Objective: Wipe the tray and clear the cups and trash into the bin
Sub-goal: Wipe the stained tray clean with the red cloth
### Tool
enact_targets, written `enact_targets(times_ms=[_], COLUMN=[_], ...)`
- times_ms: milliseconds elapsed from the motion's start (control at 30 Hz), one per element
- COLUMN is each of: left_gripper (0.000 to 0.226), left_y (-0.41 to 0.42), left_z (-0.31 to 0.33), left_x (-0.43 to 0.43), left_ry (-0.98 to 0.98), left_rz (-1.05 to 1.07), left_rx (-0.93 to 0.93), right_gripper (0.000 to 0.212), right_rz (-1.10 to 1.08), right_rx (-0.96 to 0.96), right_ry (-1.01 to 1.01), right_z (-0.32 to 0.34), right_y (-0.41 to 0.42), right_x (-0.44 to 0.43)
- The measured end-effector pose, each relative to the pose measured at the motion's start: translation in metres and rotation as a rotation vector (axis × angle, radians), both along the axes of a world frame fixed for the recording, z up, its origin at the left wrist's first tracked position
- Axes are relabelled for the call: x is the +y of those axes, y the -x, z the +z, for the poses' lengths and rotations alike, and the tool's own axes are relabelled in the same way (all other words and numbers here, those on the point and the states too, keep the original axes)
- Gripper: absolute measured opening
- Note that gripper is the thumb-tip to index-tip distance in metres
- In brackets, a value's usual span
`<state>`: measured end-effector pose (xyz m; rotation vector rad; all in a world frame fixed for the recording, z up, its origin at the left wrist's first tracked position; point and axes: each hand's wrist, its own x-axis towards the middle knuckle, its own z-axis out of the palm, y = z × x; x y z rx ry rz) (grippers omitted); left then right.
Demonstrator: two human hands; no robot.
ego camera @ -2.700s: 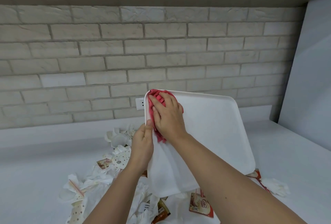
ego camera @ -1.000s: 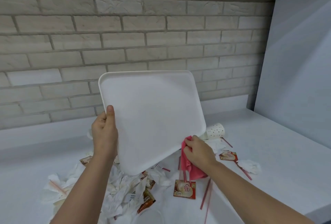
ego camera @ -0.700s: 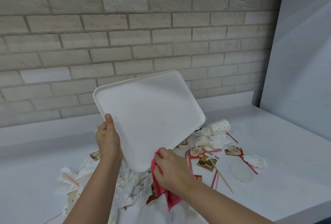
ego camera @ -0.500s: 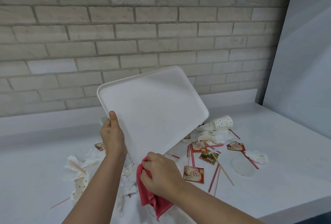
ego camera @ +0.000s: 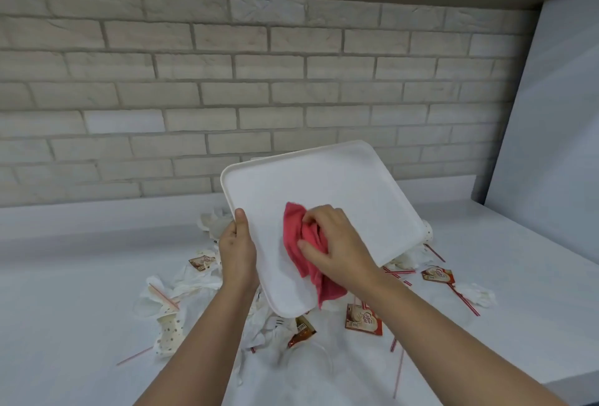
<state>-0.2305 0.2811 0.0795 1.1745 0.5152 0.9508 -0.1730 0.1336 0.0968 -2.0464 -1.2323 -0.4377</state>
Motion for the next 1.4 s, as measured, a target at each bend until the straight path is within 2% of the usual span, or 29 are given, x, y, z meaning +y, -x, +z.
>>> enact_targets(times_ms=[67,133,267,300,467,567,700,733,800,867,933,1200,1400], left_gripper=[0.038,0.042,0.04,0.038,0.038,0.042,0.04,0.042,0.05,0.054,0.052,0.04,0.044], left_y=[0.002,0.004,0.0,-0.002,-0.012,-0.012,-0.014,-0.015,-0.019,-0.024,-0.029,-0.065,-0.112], left_z=[0.002,0.003,0.003,0.003,0.009,0.012,0.016,0.016,0.013,0.005,0.004,0.023,0.026], left_x=[-0.005,-0.011,-0.026,-0.03,-0.045,-0.052,-0.054,-0.054,-0.056,-0.061,-0.065,-0.085,-0.113], left_ry=[0.026,0.042,0.01,-0.001,0.009,0.046,0.116,0.125,0.111,0.09,0.037,-0.284,-0.374], left_rz=[-0.044,-0.093,-0.142,-0.158,-0.192,-0.258,-0.359,-0.378,-0.423,-0.472,-0.495,-0.482,-0.458], left_rx=[-0.004,-0.009,-0.025,-0.023,-0.005,-0.009,-0.04,-0.058,-0.075,-0.091,-0.09,-0.042,0.051], right_gripper=[0.062,0.07,0.042,0.041,0.05,0.048,0.058,0.057,0.046,0.039,0.038,0.038,0.039], right_rz=[-0.038,-0.103,-0.138,-0.147,-0.153,-0.253,-0.417,-0.409,-0.32,-0.285,-0.351,-0.526,-0.603], right_rx=[-0.06,-0.023,-0.238,-0.259,-0.092,-0.054,0.136,0.107,-0.082,-0.282,-0.354,-0.376,-0.338], right_ry=[0.164,0.242,0.174,0.158,-0.067,-0.199,-0.305,-0.303,-0.256,-0.195,-0.176,-0.285,-0.357], right_z=[-0.024,-0.047,-0.069,-0.072,-0.07,-0.064,-0.051,-0.05,-0.049,-0.054,-0.053,-0.003,0.042], right_y=[-0.003,0.002,0.02,0.017,-0.012,-0.038,-0.048,-0.042,-0.024,-0.012,-0.012,-0.075,-0.133], right_x=[-0.003,-0.001,0.012,0.014,-0.001,-0.014,-0.024,-0.021,-0.006,0.009,0.015,0.008,-0.023])
